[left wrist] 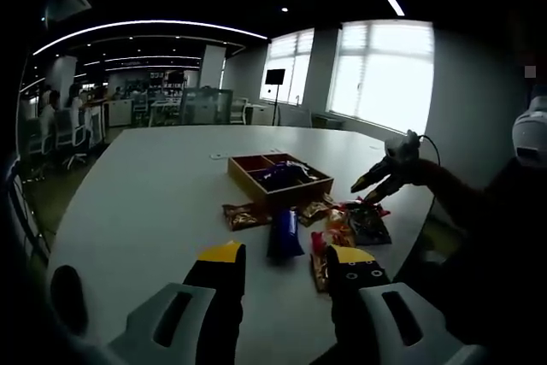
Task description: Pick up the scattered marshmallows, QQ candies, Oreo cookies, and mixed nuts on the table and sort them into separate containers
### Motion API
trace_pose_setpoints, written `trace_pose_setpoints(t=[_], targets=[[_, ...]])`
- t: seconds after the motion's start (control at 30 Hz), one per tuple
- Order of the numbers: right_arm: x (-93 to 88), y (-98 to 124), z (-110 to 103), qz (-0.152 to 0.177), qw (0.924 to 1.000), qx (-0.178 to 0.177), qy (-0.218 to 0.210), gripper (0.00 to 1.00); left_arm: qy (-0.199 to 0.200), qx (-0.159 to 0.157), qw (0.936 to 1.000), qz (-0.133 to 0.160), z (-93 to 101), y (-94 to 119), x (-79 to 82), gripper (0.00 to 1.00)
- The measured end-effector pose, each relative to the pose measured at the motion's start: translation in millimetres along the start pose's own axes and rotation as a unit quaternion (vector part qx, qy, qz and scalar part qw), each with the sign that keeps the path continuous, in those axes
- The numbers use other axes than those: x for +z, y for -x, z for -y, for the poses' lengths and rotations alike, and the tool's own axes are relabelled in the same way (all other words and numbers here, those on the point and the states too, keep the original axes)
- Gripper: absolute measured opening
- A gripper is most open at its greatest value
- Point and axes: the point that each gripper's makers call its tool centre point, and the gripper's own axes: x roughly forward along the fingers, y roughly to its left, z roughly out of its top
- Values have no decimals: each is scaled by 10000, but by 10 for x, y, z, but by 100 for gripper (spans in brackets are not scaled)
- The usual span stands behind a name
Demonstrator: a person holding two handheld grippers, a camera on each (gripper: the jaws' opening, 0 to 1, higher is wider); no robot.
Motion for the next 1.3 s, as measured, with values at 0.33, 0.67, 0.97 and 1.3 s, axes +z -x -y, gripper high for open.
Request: trace_pose_setpoints(t=[0.33, 0.67, 0.97, 1.3], targets=[[-33, -84, -19, -79, 9999, 77, 35, 26, 54, -4, 10000, -4, -17, 4, -35, 43], [-2, -150, 4, -126, 9993, 247, 252, 28, 101, -19, 9999, 1, -23, 4, -52, 43], [3, -229, -38, -172, 9973, 615, 374, 30, 143, -34, 9999, 16, -28, 4, -59, 43], [-33, -296, -49, -187, 9966, 738, 323, 29, 170, -33, 9998, 3, -33, -7, -62, 43]])
